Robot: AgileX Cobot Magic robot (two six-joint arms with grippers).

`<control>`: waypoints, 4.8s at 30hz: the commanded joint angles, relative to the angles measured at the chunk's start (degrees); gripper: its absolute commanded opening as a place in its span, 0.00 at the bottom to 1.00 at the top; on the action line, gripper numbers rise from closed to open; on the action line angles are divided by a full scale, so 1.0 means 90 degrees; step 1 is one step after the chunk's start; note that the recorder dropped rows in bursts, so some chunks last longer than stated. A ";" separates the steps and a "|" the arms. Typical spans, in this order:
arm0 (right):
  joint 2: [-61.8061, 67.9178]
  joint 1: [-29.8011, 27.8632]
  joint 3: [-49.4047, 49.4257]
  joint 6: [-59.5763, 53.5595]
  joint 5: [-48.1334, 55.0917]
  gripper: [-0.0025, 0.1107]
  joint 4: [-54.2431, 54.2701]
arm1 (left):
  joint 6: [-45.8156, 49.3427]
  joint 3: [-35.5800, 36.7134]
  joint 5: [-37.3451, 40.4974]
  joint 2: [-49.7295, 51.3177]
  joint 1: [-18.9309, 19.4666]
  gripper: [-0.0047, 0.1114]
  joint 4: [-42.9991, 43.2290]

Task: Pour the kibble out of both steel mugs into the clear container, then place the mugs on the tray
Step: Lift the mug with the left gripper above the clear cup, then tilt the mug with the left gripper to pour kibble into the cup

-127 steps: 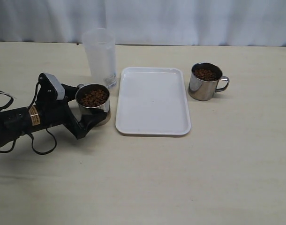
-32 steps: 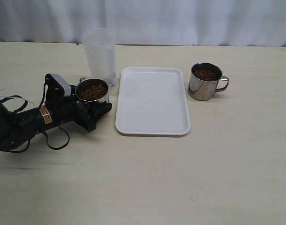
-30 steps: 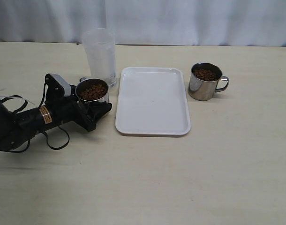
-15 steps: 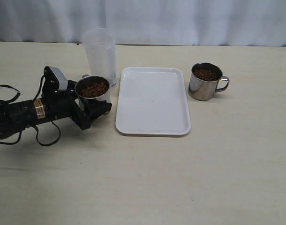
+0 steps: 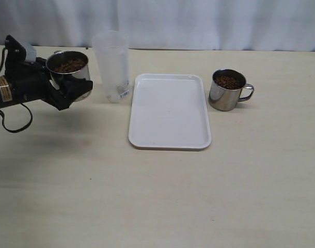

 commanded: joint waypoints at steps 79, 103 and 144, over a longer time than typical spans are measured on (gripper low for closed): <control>-0.0019 0.0355 0.0014 -0.0027 -0.0041 0.06 -0.0039 | -0.0878 -0.3155 0.5078 -0.0837 -0.1615 0.04 0.3669; -0.0019 0.0355 0.0014 -0.0027 -0.0041 0.06 -0.0039 | 0.0181 -0.3106 0.5831 -0.0781 -0.1843 0.04 0.4167; -0.0019 0.0355 0.0014 -0.0027 -0.0041 0.06 -0.0039 | 0.1026 -0.3259 0.6465 -0.0503 -0.2252 0.04 0.4167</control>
